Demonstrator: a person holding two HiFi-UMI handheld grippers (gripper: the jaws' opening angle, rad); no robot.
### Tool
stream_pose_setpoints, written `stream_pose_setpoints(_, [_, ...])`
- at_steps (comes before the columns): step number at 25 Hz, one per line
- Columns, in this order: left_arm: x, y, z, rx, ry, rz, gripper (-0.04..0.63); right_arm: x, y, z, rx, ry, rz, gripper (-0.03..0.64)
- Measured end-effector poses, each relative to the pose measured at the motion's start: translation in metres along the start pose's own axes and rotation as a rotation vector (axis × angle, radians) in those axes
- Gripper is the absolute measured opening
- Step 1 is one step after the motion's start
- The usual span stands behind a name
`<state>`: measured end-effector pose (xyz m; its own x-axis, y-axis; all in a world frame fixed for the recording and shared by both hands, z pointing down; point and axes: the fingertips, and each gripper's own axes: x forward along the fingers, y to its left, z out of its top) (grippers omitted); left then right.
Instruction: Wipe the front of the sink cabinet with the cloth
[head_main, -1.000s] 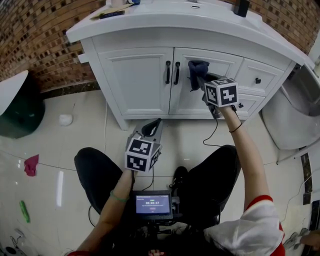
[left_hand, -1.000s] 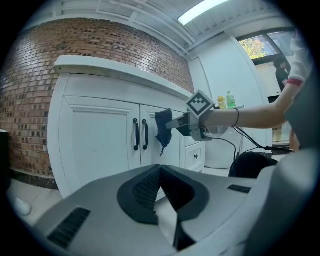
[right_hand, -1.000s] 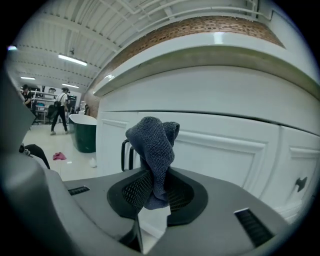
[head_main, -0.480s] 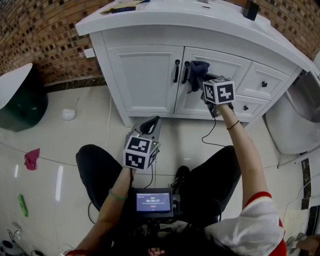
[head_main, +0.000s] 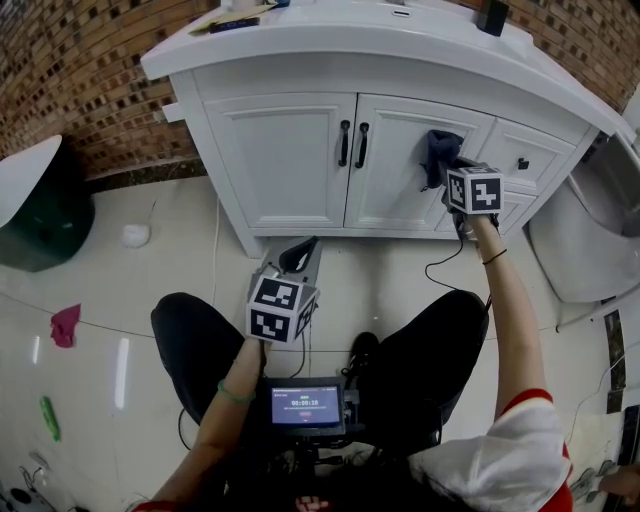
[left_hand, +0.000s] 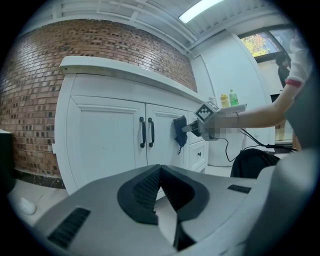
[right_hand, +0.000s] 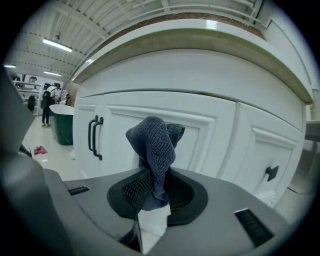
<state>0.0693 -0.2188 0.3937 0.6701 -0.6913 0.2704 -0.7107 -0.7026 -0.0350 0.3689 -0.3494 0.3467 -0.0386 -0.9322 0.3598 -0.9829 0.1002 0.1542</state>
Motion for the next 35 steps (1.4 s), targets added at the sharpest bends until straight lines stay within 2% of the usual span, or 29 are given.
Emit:
stream_pose_setpoints(4, [0.004,-0.005,-0.002,0.003,0.002,-0.003,0.037,-0.014,-0.05,-0.019,0.053,0.02,-0.089,0.066])
stream_pose_setpoints(7, [0.007,-0.01,0.0,0.004,0.002,-0.01,0.037,-0.023,-0.07,-0.031,0.073,0.041,-0.131,0.066])
stream_pose_setpoints(11, [0.009,-0.017,0.001,0.009,0.005,-0.022,0.037,-0.028,-0.067,-0.036,0.091,0.034,-0.117,0.066])
stream_pose_setpoints(15, [0.011,-0.018,0.001,0.009,0.003,-0.023,0.037,-0.022,-0.03,-0.034,0.065,0.021,-0.03,0.066])
stream_pose_setpoints(20, [0.009,-0.017,-0.001,-0.002,-0.002,-0.024,0.037,-0.007,0.038,-0.027,0.005,0.013,0.089,0.066])
stream_pose_setpoints(24, [0.006,-0.011,-0.002,-0.015,-0.008,-0.018,0.037,0.012,0.092,-0.025,-0.003,0.021,0.177,0.066])
stream_pose_setpoints(30, [-0.003,0.004,-0.01,-0.036,-0.011,-0.005,0.037,0.045,0.152,-0.034,-0.011,0.061,0.248,0.066])
stream_pose_setpoints(35, [-0.009,0.016,-0.013,-0.051,-0.016,0.014,0.037,0.065,0.158,-0.05,-0.001,0.113,0.237,0.066])
